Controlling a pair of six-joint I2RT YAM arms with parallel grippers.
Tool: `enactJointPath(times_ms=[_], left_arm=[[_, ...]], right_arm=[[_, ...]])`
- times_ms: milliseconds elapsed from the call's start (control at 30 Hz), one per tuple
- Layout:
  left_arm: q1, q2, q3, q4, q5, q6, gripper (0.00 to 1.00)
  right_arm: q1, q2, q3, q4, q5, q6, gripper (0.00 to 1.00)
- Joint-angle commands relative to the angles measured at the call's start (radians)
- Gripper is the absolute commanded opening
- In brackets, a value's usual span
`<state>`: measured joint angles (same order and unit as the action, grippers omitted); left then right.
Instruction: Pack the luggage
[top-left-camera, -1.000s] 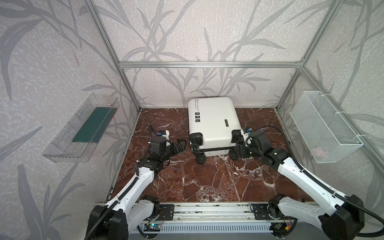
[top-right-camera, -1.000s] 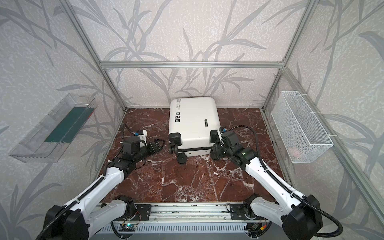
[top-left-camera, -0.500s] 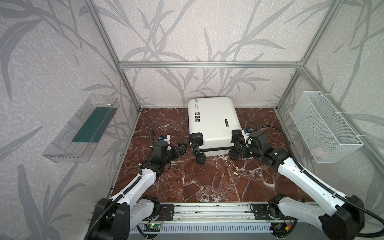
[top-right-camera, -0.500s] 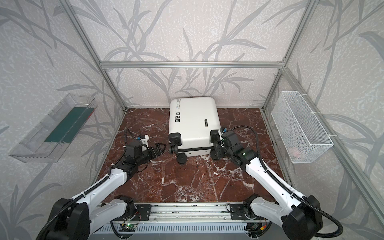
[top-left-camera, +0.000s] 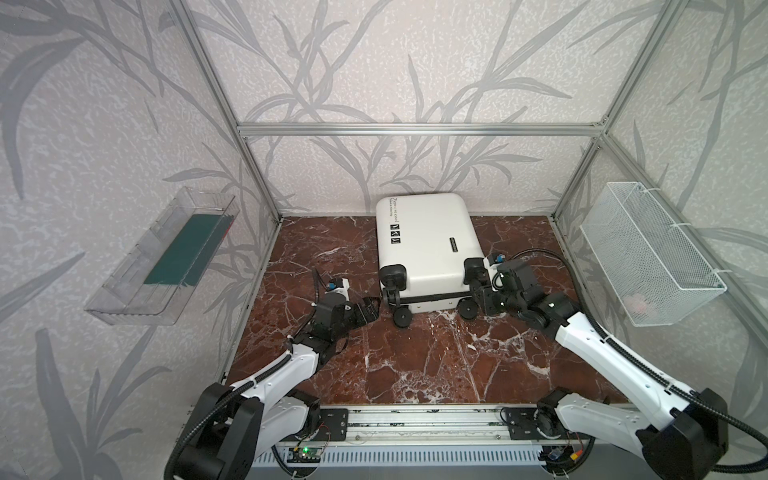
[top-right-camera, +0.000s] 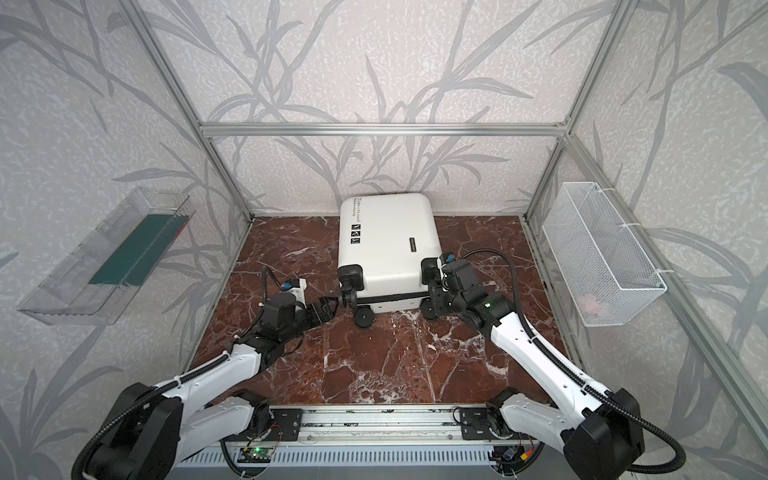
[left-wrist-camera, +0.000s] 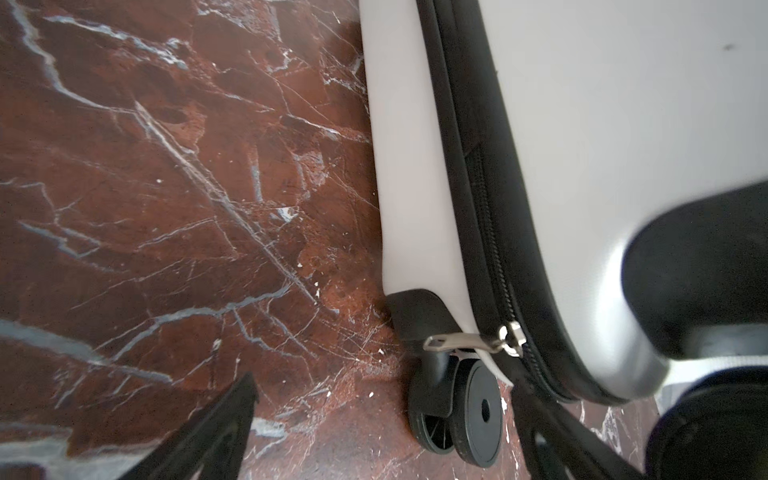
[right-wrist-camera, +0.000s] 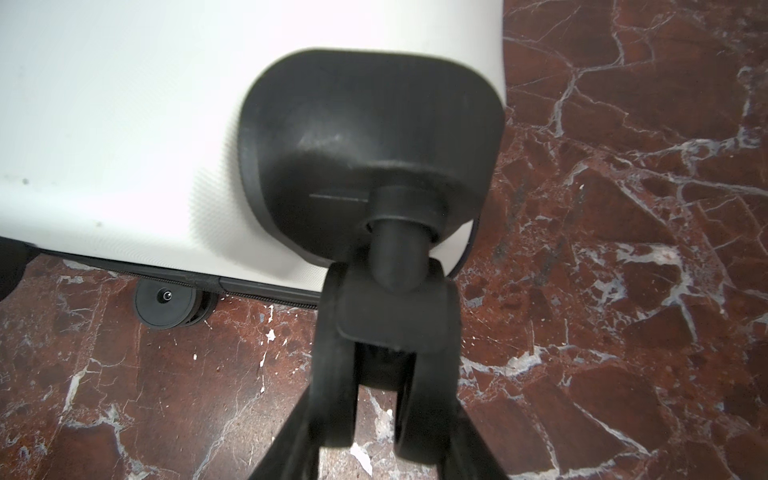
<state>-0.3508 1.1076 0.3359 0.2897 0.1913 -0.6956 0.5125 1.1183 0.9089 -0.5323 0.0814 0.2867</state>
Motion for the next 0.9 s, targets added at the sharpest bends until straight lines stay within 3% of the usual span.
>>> enactJointPath(times_ms=[0,233,533,867], left_arm=[[-0.016,0.003,-0.023,0.045,-0.051,0.027,0.97],[-0.017,-0.011,-0.058,0.062,-0.08,0.039,0.94],[-0.025,0.017,-0.086,0.155,-0.015,0.117,0.8],[-0.08,0.09,-0.206,0.46,-0.062,0.223,0.85]], right_arm=[[-0.018,0.0,0.061,0.059,0.006,-0.038,0.13],[-0.039,-0.031,0.091,0.044,-0.04,-0.032,0.06],[-0.04,-0.066,0.106,0.035,-0.075,-0.012,0.0],[-0.046,-0.066,0.084,0.042,-0.079,0.002,0.0]])
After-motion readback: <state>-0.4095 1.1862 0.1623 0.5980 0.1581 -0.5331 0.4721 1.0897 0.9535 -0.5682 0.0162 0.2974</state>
